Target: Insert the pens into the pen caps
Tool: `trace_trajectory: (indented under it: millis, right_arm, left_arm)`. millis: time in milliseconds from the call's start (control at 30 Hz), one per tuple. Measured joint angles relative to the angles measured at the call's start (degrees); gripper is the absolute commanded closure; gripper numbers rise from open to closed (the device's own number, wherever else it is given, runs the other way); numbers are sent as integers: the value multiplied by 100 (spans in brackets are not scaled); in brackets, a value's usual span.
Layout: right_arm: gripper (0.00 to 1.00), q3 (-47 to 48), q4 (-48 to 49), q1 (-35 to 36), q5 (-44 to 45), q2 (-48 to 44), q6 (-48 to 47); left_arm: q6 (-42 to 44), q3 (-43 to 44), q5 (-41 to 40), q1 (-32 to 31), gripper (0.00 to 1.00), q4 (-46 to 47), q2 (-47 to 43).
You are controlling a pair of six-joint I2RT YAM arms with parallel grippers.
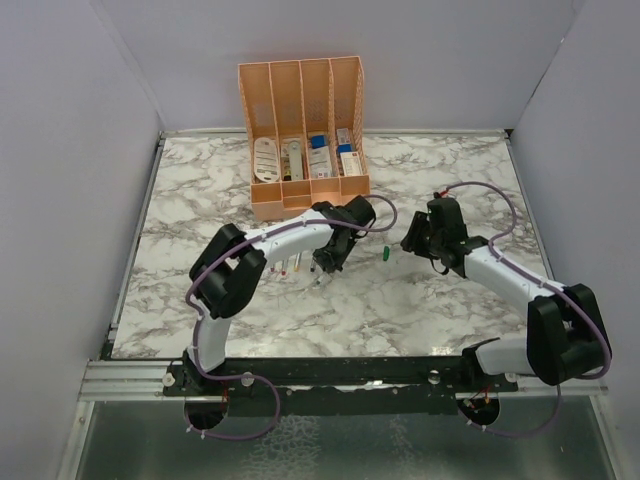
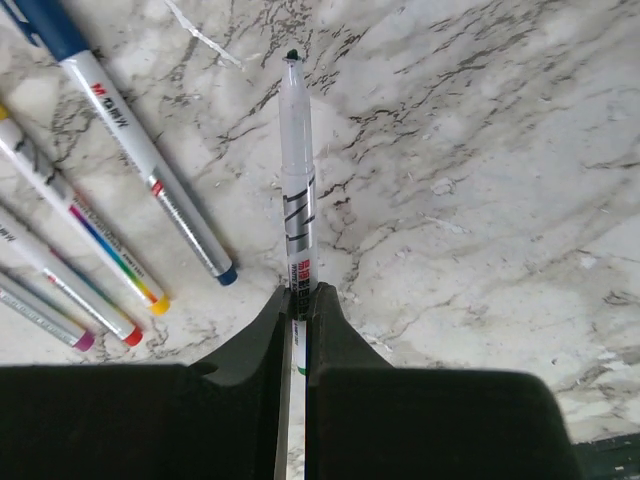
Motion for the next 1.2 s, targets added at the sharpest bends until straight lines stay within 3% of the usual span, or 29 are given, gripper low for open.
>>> trace_trajectory:
  millis: [400,800,1000,1200]
  right_arm:
    - [51,164,66,293,-168,568,-238]
    - [51,691,48,651,-133,1191,-278]
    - [53,883,-76,734,20,1517,-271]
    - [62,955,-136,817,146,1738,-251]
  left_arm:
    - [-232,15,-223,-39,100,275,-1338]
    - [-435,-1056,-282,-39,100,1215,-2133]
    - [-479,-1462,-282,-39,100,1655,-2555]
    - [-498,-1626,-282,-39,100,1971,-2802]
